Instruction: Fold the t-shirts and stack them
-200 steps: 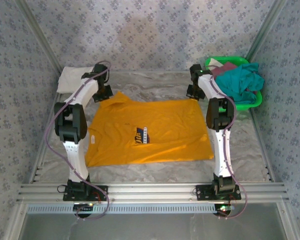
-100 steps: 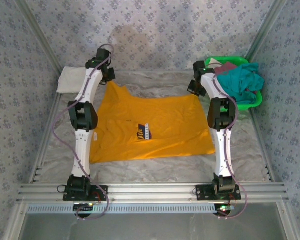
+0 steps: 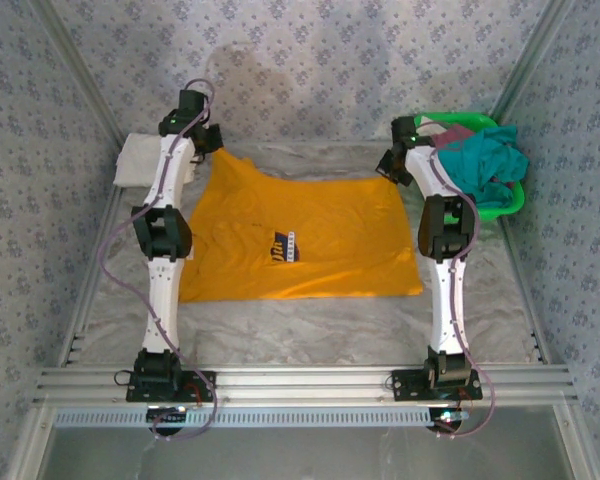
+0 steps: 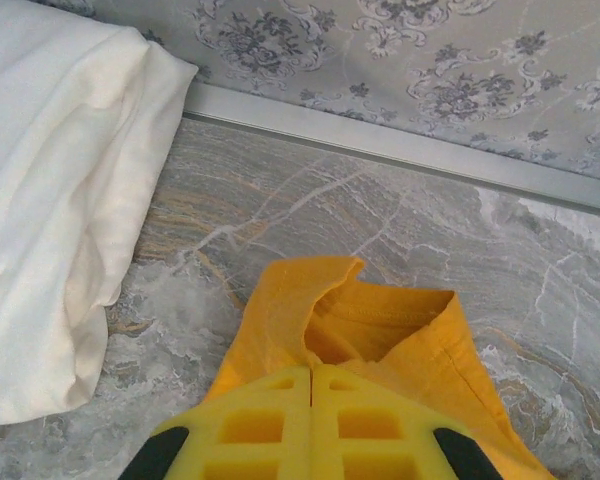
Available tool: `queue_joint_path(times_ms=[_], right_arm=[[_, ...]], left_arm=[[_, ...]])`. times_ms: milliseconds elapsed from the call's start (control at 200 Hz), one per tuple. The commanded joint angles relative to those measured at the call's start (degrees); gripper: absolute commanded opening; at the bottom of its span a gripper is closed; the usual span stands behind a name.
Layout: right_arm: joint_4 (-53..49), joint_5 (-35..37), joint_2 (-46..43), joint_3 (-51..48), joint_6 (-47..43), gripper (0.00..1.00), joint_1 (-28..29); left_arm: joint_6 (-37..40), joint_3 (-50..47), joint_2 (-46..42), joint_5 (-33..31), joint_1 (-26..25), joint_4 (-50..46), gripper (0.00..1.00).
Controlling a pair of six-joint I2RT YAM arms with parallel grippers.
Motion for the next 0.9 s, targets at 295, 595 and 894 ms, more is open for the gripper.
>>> queue_joint_path(times_ms=[295, 595, 894], right_arm=[[12.4, 2.9, -15.6, -18.3, -4.2, 0.00, -0.3], [19.6, 3.7, -20.9, -29.0, -6.9, 0.00, -0.7], [26.5, 3.8, -26.4, -38.4, -9.0, 0.00, -1.0]], left_arm=[[3.5, -27.9, -22.7, -4.9, -1.7, 8.6, 0.00], [2.1, -57.6, -40.7, -6.0, -2.1, 20.7, 0.00], [1.7, -71.7, -51.6, -9.2, -2.5, 21.2, 0.00]])
